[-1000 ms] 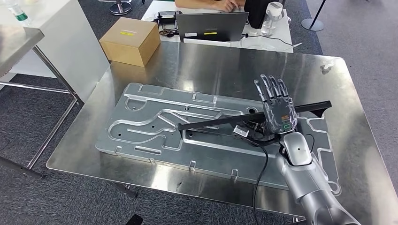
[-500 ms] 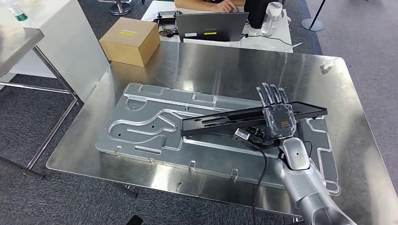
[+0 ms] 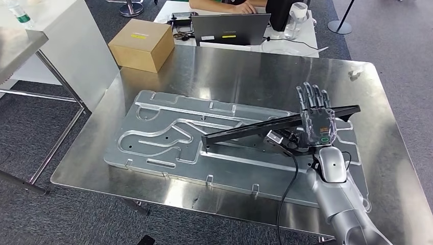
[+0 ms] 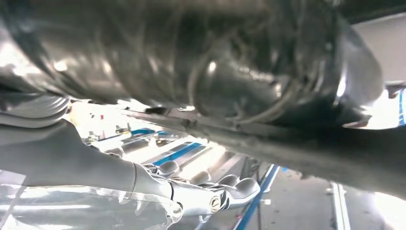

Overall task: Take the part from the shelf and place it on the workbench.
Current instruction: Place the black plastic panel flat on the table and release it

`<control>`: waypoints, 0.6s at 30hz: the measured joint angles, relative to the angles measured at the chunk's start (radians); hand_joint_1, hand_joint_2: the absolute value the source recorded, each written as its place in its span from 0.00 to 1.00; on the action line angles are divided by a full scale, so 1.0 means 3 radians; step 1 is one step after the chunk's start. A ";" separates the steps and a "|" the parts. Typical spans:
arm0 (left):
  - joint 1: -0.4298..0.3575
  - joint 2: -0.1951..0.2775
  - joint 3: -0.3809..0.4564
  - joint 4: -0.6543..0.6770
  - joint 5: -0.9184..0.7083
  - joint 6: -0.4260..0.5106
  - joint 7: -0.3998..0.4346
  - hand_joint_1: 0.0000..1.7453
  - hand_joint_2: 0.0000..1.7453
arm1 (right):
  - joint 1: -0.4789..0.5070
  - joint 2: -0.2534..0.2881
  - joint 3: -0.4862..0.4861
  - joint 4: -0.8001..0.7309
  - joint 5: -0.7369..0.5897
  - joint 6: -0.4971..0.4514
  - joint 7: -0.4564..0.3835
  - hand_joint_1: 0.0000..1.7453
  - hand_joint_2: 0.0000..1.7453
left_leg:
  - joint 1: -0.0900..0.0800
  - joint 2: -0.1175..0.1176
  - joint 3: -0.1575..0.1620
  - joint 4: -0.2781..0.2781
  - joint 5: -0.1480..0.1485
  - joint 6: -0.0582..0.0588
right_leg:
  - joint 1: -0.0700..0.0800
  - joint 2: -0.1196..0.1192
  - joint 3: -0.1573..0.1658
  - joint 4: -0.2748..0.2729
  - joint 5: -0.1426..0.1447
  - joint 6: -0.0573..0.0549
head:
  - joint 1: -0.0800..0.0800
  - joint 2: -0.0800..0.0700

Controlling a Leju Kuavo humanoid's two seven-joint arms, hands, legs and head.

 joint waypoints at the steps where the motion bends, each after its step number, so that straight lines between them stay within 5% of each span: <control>1: -0.0001 0.0000 0.0002 0.0000 -0.0002 -0.0001 0.0000 0.00 0.00 | 0.0010 0.0000 -0.0032 -0.0027 0.0025 0.0000 0.0011 0.00 0.00 | 0.0000 0.0000 0.0000 0.0000 0.0000 0.0000 | 0.0000 0.0000 0.0000 0.0000 0.0000 0.0000 | 0.0000 0.0000; 18: -0.0012 0.0000 0.0043 0.0000 -0.0075 -0.0042 0.0013 0.00 0.00 | 0.0069 0.0077 -0.0368 -0.0174 0.0112 0.0025 0.0068 0.00 0.00 | 0.0000 0.0000 0.0000 0.0000 -0.0001 0.0001 | 0.0000 0.0000 0.0000 0.0000 0.0000 0.0000 | 0.0000 0.0000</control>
